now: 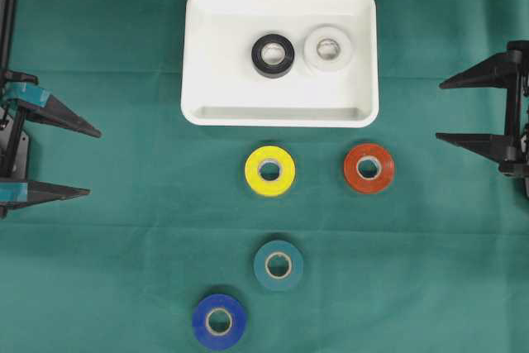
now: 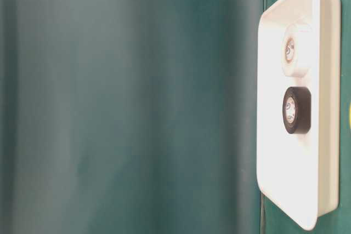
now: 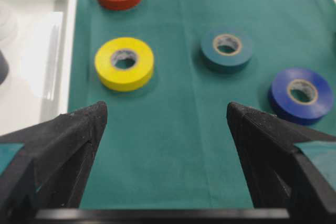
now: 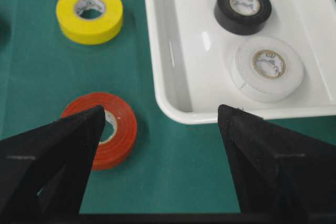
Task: Pick up the tape from a random location and place it into the white case.
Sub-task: 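Move the left gripper over the yellow tape roll below the tray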
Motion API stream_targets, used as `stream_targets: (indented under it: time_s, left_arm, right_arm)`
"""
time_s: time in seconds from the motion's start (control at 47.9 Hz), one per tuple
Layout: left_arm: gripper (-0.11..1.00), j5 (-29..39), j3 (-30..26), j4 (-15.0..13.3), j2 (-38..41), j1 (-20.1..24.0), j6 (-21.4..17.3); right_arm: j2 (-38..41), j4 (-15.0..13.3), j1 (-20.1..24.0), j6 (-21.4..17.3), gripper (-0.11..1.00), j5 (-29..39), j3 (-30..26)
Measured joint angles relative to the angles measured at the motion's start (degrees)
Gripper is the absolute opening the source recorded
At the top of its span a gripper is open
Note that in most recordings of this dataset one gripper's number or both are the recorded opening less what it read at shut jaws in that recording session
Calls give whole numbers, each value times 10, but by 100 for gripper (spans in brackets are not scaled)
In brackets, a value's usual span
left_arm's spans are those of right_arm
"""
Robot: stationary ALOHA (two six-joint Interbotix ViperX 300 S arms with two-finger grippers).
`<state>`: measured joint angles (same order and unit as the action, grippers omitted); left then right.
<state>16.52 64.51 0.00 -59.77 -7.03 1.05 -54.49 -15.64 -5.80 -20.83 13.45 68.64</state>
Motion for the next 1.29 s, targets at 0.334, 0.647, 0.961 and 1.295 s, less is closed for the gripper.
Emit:
stream_targets:
  time_s: [0.334,0.647,0.961,1.295]
  left_arm:
    - [95,-47,-1,0,9,-2,0]
    - [95,-146,-19,0,125,-5,-1]
    - [95,-165,-118,-1,279,2,-3]
    - [95,-162,-236,0,418,13,-7]
  right_arm:
    - [0,0,0,0,82,0,0]
    - [0,-1,0,0,82,0,0]
    - [0,0,1,0,82,0,0]
    - [1,0,0,0,82,1,-1]
